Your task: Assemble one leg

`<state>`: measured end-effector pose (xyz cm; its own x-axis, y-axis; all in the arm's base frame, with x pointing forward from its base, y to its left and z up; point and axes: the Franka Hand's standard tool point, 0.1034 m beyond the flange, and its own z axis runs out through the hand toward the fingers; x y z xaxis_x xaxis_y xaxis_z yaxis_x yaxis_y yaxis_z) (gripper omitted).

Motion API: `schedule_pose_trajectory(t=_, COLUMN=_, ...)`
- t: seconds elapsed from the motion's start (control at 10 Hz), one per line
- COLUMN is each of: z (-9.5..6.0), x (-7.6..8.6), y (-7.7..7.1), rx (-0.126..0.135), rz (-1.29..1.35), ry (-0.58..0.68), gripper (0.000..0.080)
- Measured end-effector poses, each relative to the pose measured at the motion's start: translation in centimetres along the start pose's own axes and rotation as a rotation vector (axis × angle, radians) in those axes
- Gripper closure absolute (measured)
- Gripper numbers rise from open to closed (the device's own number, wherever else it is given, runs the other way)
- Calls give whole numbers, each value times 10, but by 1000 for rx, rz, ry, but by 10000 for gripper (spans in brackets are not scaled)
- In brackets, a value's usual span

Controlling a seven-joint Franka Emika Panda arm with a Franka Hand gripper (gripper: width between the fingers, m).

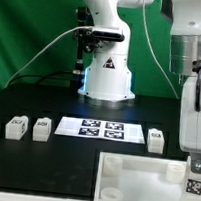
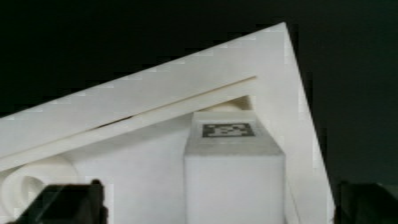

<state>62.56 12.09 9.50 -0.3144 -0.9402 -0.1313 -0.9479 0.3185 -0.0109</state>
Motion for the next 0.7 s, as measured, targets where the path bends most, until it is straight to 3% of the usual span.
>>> schedule_pose_trajectory(t=0.7, z=2, x=1, y=1, rx=-3, rz=0, ry=2, gripper=150)
